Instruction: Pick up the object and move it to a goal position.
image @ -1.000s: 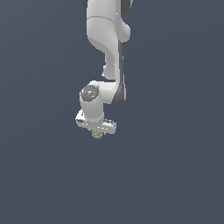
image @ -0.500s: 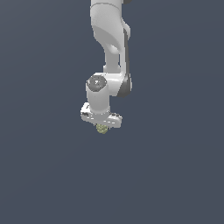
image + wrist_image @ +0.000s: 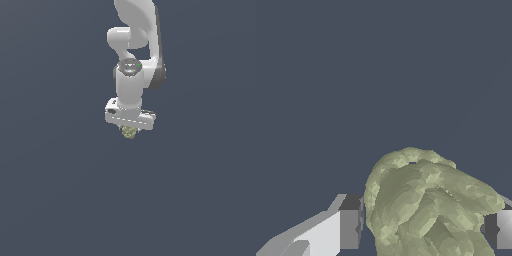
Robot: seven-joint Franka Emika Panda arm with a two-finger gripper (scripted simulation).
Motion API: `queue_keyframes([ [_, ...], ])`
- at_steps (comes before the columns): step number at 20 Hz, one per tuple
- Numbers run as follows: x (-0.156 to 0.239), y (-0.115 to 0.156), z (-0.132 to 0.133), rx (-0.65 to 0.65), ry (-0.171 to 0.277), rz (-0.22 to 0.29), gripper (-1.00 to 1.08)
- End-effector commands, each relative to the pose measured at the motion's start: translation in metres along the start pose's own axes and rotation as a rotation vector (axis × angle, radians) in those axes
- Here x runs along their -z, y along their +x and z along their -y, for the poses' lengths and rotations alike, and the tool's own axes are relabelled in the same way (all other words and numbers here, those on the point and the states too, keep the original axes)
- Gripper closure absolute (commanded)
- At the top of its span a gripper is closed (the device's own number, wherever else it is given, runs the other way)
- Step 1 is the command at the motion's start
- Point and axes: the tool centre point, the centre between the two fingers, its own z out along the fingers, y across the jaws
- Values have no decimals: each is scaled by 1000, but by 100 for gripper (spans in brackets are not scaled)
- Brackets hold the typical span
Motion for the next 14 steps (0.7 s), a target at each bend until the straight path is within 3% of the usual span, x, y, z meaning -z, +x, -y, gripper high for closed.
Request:
queue_keyframes([
  [1, 20, -14, 14, 0, -1, 0, 108],
  [14, 134, -89, 93, 0, -4, -1, 108],
])
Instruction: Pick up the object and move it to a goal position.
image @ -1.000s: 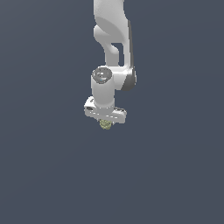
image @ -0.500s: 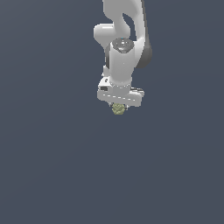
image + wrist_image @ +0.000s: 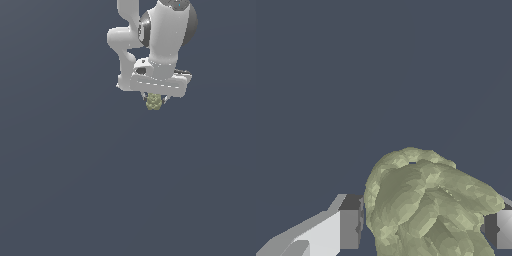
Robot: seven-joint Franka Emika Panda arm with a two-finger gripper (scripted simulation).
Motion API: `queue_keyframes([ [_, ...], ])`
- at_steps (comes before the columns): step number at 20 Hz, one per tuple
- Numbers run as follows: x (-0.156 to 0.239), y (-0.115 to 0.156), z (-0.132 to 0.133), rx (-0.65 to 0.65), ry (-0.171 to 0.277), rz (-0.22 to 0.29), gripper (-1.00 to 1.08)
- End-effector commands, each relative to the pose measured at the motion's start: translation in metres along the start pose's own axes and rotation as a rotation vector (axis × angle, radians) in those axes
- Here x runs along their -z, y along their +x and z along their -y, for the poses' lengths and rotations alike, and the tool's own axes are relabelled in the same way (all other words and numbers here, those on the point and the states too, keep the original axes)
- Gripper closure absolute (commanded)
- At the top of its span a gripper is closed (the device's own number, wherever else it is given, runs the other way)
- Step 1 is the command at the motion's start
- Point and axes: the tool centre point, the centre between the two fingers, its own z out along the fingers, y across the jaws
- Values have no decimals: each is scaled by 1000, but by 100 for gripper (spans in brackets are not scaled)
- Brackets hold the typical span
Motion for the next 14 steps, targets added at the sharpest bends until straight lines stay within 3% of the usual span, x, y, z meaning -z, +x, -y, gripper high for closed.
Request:
queue_keyframes([
  [1, 21, -14, 14, -1, -1, 0, 108],
  [14, 87, -53, 62, 0, 2, 2, 108],
])
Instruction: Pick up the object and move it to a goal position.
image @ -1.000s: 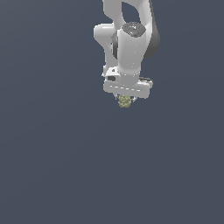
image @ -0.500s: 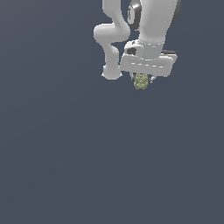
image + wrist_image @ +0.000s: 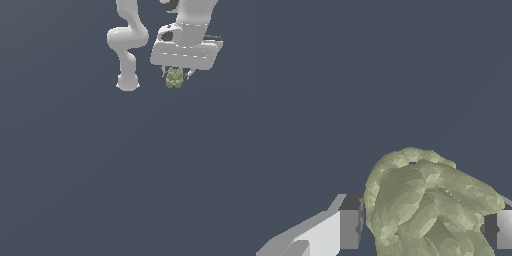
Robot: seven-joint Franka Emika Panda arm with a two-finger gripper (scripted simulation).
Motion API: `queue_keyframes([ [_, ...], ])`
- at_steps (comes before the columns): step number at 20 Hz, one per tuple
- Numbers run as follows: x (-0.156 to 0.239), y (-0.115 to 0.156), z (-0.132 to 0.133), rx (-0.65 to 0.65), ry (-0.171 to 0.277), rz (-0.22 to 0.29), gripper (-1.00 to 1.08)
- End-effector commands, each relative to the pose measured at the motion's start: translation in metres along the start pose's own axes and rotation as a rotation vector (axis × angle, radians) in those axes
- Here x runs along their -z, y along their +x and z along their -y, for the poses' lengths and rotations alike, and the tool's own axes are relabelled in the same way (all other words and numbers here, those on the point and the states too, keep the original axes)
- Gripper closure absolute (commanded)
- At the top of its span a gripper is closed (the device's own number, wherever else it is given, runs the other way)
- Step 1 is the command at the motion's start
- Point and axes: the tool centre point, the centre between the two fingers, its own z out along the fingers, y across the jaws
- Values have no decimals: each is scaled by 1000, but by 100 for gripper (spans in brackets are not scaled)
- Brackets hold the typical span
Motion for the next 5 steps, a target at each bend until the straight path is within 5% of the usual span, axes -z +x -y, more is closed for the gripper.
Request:
queue_keyframes([
  [1, 6, -3, 4, -1, 0, 1, 108],
  [5, 8, -4, 7, -1, 1, 1, 108],
])
